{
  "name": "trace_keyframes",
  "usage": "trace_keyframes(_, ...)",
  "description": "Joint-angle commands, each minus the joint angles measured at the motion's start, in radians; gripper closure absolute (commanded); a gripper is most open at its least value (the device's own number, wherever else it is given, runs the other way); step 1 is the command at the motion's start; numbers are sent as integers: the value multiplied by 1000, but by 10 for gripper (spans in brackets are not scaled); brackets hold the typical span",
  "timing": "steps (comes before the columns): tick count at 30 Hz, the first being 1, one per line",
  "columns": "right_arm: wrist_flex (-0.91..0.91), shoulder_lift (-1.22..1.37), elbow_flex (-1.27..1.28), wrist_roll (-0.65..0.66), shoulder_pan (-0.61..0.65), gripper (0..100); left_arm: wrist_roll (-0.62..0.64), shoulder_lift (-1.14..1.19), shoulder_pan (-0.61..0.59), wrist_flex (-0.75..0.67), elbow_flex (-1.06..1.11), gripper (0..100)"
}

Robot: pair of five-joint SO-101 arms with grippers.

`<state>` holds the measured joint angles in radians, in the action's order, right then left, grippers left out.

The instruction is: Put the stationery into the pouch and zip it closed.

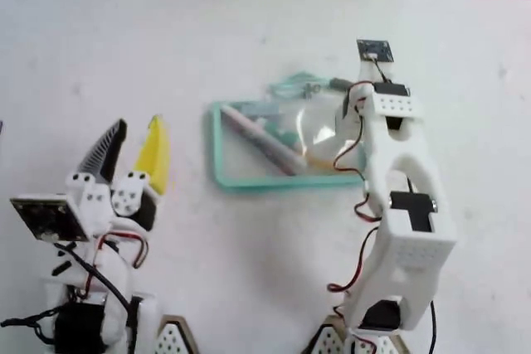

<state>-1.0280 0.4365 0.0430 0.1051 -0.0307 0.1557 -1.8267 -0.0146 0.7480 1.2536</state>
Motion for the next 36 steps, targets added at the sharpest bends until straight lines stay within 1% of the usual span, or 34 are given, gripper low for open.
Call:
trace_keyframes(1,-44,-21,-58,-9,-12,773,-181,91,51,0,-152,861)
trace_keyframes(4,-188,-64,-158,-3,-19,773,-261,272,81,91,-322,895)
trace_keyframes(9,-464,-202,-353,-8,-33,775,-261,636,81,261,-681,983)
trace_keyframes(10,-518,-237,-394,-8,-31,775,-242,700,82,304,-743,976)
trace_keyframes(13,-657,-351,-514,-8,-15,775,-130,842,82,427,-890,978)
trace_keyframes(15,-694,-433,-568,-8,13,776,-92,892,77,474,-944,978)
trace_keyframes(16,-694,-484,-572,-8,25,776,-98,908,77,489,-961,978)
trace_keyframes(22,-694,-862,-523,-8,74,776,-218,908,76,539,-987,978)
trace_keyframes(24,-693,-1010,-473,-8,114,776,-242,892,74,542,-982,978)
trace_keyframes(26,-691,-1159,-419,-2,170,776,-249,865,74,542,-980,978)
trace_keyframes(31,-665,-1488,-293,0,354,776,-249,728,74,563,-980,978)
trace_keyframes(33,-657,-1575,-244,0,380,776,-247,648,74,592,-984,978)
trace_keyframes(36,-662,-1658,-160,0,378,776,-250,518,71,626,-977,978)
